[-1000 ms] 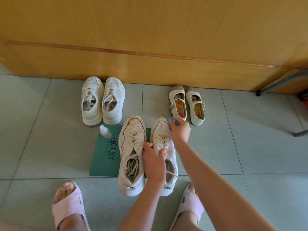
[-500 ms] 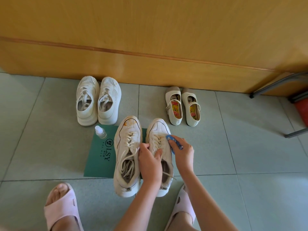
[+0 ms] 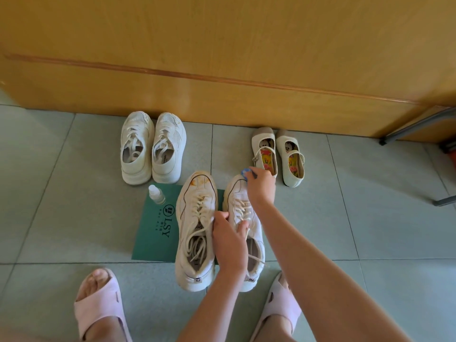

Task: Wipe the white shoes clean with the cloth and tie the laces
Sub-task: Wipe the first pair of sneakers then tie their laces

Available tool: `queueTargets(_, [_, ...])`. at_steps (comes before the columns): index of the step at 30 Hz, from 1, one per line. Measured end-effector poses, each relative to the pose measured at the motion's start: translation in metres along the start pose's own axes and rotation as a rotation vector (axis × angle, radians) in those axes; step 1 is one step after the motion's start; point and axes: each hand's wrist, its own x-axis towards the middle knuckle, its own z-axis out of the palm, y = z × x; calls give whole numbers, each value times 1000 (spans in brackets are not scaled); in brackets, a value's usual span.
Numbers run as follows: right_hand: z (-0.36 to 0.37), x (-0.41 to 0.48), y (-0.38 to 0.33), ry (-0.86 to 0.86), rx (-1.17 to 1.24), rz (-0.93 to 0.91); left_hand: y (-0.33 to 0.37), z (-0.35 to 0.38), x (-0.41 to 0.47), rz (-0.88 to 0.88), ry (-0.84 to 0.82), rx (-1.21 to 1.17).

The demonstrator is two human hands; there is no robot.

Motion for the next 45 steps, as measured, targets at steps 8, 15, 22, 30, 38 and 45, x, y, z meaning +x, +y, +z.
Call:
queueTargets(8, [7, -19, 1, -42, -209, -367, -1, 2, 0, -24, -18, -14])
queueTargets(15, [1, -44, 10, -115, -243, -548, -4, 6, 3, -32, -12, -7])
queueTargets(22, [-19, -32, -12, -201, 116, -307, -2, 2, 0, -24, -20, -37])
queueTargets(30, [-9, -4, 0, -181, -107, -211, 0, 1, 1, -38, -32, -12])
queueTargets(38, [-15, -18, 28, -44, 122, -72, -2, 1, 0, -46, -45, -45])
queueTargets(45, [-24, -47, 57, 21, 239, 36, 1, -4, -2, -20, -76, -32])
